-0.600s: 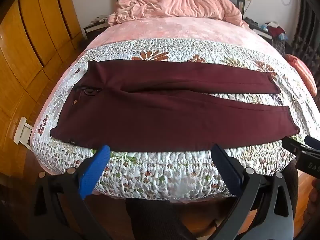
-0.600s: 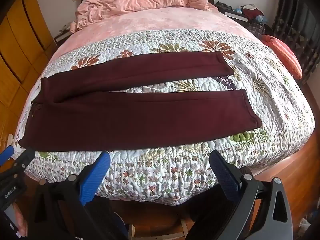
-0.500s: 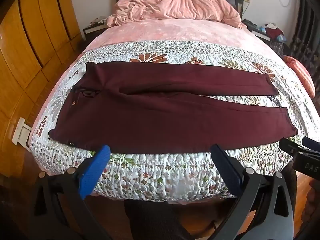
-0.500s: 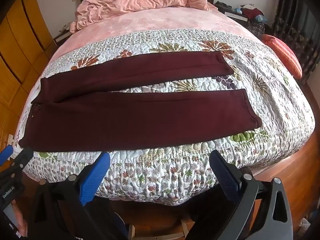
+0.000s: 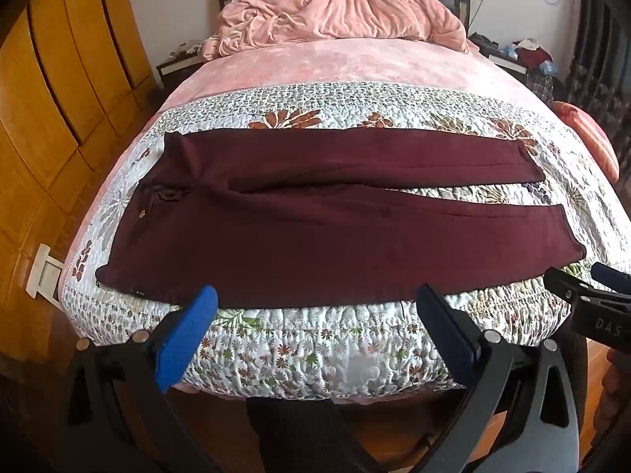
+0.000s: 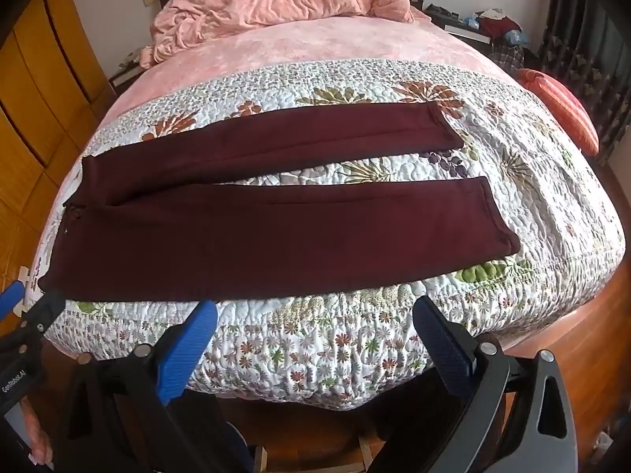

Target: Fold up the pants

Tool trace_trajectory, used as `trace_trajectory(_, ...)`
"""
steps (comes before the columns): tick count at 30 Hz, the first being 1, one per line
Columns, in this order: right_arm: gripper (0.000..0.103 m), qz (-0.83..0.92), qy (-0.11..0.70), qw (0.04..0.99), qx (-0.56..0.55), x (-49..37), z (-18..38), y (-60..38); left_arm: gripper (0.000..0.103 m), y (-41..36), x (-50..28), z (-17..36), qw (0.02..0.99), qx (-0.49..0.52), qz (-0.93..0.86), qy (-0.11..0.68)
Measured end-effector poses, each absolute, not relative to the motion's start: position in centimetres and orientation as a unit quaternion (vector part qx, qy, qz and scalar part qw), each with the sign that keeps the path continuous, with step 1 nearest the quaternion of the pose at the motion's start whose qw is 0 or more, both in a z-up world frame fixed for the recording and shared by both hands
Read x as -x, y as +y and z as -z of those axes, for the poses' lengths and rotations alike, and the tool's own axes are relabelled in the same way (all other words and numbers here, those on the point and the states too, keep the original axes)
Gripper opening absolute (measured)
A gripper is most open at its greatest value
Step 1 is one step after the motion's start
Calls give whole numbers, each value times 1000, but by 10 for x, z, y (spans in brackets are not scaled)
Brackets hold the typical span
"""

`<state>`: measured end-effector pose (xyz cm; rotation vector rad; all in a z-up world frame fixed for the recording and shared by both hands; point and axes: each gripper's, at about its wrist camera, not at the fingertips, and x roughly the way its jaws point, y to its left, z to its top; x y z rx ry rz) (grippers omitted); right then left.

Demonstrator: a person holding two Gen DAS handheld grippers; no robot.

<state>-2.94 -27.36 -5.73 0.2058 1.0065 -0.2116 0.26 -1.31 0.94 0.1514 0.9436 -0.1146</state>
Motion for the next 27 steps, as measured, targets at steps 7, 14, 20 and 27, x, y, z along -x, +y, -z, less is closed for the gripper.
trace_trajectory(7,99,108,474,869,-97,30,56,-277,100,-18,-5,-5,884,-73,52,459)
trace_trajectory(14,99,110,475,868,-98,28,57,-281,100,-14,-6,-4,884,-75,54,459)
trace_trajectory(20,99,111,476,867,-98,28,58,-281,100,-15,-7,-3,883,-77,54,459)
trace_trajectory(27,99,112,477,866,-98,26,59,-281,100,-16,-7,-4,883,-76,54,460)
